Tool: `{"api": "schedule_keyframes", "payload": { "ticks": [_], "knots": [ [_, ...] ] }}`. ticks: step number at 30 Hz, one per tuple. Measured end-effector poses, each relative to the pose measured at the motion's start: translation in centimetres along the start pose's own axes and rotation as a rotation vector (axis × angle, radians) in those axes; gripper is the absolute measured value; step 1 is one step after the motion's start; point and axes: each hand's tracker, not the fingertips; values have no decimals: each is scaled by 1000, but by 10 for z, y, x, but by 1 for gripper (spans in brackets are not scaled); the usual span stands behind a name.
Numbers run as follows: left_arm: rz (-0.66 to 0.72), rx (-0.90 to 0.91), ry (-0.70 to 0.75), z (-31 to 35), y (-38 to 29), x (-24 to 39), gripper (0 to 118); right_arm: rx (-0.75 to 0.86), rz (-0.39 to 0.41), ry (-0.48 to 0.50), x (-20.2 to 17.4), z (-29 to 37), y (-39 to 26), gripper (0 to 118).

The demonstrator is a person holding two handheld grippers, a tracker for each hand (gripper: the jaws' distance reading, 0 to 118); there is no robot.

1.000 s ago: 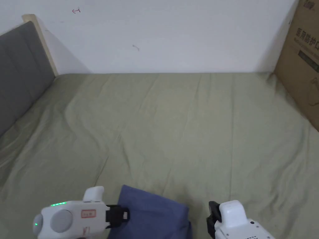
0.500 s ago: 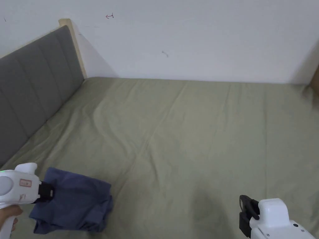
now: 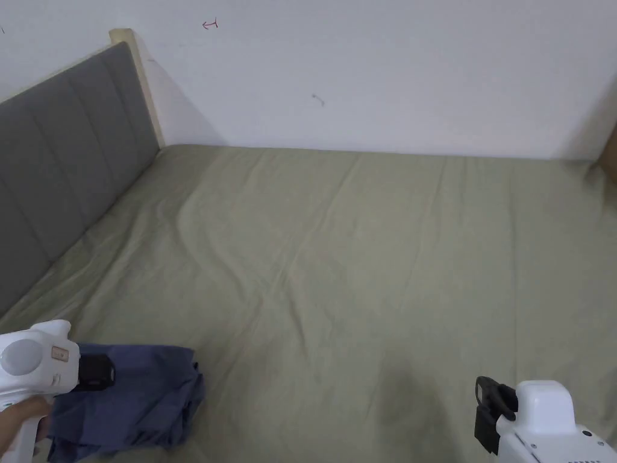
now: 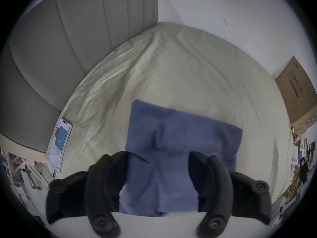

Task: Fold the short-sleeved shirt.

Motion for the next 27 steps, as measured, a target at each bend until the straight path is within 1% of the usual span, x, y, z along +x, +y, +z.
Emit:
{"api": "schedule_keyframes", "payload": {
  "ticks": [3,5,7,8,10,11,15,16,19,20,23,24,27],
  "knots": [
    [-5,45,-1,25,-2,13,75,33,-8,-17,7,13,13,0],
    [-11,119,-54,50,-1,20,75,63,-22,-22,12,23,22,0],
    [-17,212,-77,81,-1,34,75,94,-24,-29,18,35,34,0],
    [-20,224,-80,92,-1,35,75,115,-24,-33,21,41,41,0],
    [-33,353,-113,128,0,50,75,164,-23,-38,26,56,56,0],
    [-36,383,-123,142,0,56,75,187,-24,-42,28,63,62,0],
    [-119,506,-98,193,-7,88,75,263,-18,-78,38,91,91,0],
    [-130,539,-108,191,-1,85,75,277,-16,-90,40,98,97,0],
    [-164,640,-124,220,-11,109,75,327,-7,-122,45,116,113,0],
    [-173,677,-128,221,-14,114,75,347,3,-140,45,123,117,0],
    [-202,819,-151,240,-31,137,75,397,35,-175,47,141,126,0],
    [-211,859,-156,250,-47,156,75,412,43,-183,48,147,128,0],
    [-242,958,-159,255,-66,182,74,444,57,-197,48,161,132,0]
  ]
}}
